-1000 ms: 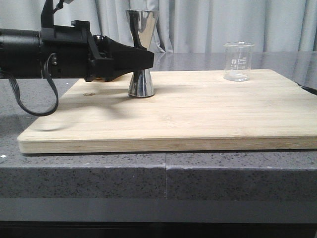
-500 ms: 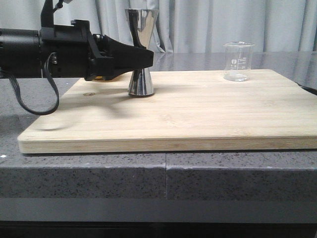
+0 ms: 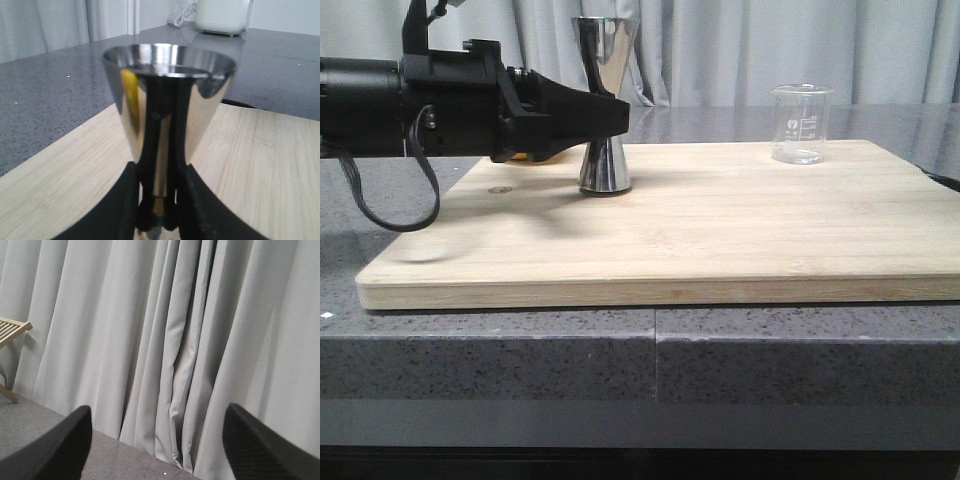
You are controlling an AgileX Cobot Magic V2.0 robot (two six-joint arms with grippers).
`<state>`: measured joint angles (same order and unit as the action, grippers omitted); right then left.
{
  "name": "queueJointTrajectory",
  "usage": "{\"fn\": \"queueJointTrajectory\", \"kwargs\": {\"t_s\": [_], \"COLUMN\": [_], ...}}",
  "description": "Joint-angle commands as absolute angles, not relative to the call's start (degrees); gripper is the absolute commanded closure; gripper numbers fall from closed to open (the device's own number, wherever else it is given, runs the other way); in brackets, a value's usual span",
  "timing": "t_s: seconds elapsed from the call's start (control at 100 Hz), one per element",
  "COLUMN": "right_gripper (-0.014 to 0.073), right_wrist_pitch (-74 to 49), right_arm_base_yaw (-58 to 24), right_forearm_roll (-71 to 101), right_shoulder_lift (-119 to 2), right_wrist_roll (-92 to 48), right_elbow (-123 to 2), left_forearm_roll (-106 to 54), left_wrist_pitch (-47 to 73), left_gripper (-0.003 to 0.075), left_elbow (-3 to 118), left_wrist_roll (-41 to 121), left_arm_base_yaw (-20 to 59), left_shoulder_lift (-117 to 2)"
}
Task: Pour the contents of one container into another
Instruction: 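Hold the steel jigger upright on the board beside the lemon with left gripper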
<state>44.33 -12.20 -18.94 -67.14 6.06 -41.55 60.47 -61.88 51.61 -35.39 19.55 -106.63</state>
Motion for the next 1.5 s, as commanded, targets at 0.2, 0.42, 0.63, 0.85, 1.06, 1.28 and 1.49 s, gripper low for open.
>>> {"fn": "queueJointTrajectory", "kwargs": {"t_s": [0.2,0.42,0.63,0.85,1.06,1.28,1.49], "right_gripper": [0.0099,0.0099,0.0099,0.0099,0.0099,0.0099,0.0099], "right_wrist_pitch": [48.2,48.2,48.2,48.4,48.6,48.6,48.6], "right_arm_base_yaw": [-12.3,-12.3,-12.3,-12.3,-12.3,-12.3,-12.3], "right_forearm_roll": [-18.3,-18.3,-18.3,-18.3,-18.3,-18.3,-18.3], "right_shoulder_lift": [-65.5,-65.5,-65.5,-65.5,-65.5,-65.5,-65.5], "right_wrist_roll": [6.1,6.1,6.1,6.1,6.1,6.1,6.1], "right_elbow": [-42.8,-42.8,-42.8,-42.8,-42.8,-42.8,-42.8], "left_forearm_roll": [58.8,58.8,59.1,59.5,59.7,59.7,59.7], "left_wrist_pitch": [-66.4,-66.7,-66.7,-66.7,-66.7,-66.8,-68.2], "left_gripper": [0.0615,0.0614,0.0614,0.0613,0.0526,0.0476,0.0471], "left_elbow": [52.7,52.7,52.7,52.7,52.7,52.7,52.7], "left_wrist_roll": [-35.5,-35.5,-35.5,-35.5,-35.5,-35.5,-35.5], "left_arm_base_yaw": [19.6,19.6,19.6,19.6,19.6,19.6,19.6], "left_shoulder_lift": [-104.3,-104.3,-104.3,-104.3,-104.3,-104.3,-104.3]}}
